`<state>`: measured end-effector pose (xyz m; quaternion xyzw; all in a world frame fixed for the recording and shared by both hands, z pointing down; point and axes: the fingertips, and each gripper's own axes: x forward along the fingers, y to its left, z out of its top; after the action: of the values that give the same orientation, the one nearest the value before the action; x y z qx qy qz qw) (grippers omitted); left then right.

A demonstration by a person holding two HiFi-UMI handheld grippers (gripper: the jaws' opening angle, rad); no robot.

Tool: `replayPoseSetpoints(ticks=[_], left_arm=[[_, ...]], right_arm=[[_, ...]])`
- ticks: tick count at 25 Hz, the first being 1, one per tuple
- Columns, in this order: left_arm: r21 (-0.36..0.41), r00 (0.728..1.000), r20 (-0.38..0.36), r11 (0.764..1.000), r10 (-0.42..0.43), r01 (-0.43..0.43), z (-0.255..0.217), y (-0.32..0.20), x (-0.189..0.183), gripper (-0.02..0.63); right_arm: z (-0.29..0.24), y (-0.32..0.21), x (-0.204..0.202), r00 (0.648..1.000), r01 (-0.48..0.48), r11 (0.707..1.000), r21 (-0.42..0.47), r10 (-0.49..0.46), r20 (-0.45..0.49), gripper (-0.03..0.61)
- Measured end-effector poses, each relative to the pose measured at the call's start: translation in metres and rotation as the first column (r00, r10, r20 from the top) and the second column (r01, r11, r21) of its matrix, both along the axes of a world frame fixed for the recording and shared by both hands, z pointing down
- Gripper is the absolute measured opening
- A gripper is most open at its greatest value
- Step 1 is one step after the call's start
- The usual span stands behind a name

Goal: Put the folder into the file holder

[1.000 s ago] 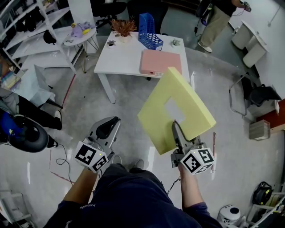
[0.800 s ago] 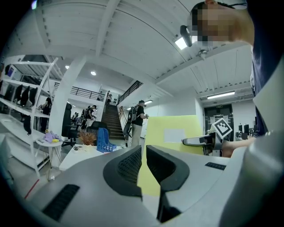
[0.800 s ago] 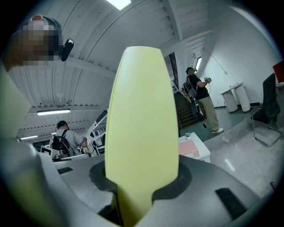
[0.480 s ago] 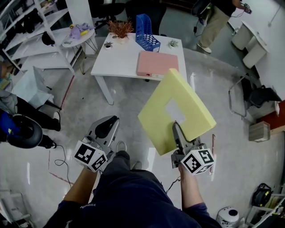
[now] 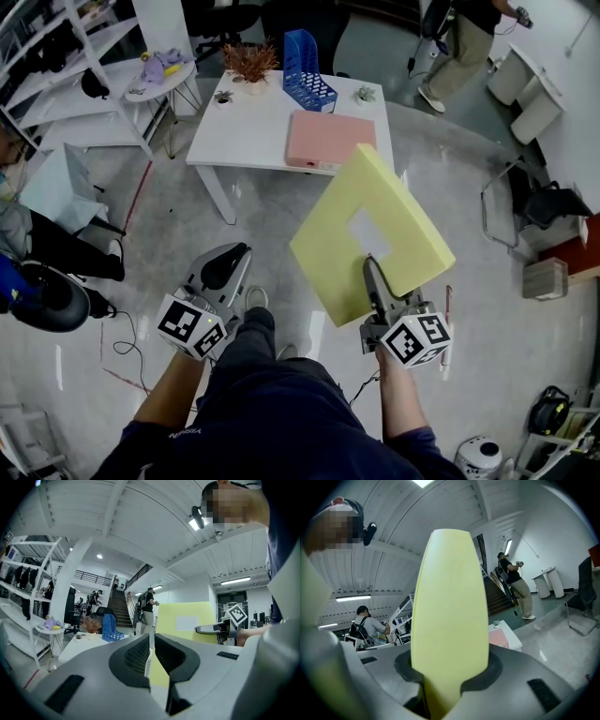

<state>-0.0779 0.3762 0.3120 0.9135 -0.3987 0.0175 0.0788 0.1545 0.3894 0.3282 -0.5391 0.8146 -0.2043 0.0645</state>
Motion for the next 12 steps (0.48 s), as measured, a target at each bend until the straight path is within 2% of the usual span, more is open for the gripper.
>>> replayPoseSetpoints(ticks=[12], left_arm=[[-0.036,1.000,0.003,0.999,0.004,-0.004,0.016,-0.078,-0.021,0.055]], right_arm=[[0.010,-0.074,-0.021,1.000,-0.003,1.000,-0.028,0.003,-0.010,0.169]])
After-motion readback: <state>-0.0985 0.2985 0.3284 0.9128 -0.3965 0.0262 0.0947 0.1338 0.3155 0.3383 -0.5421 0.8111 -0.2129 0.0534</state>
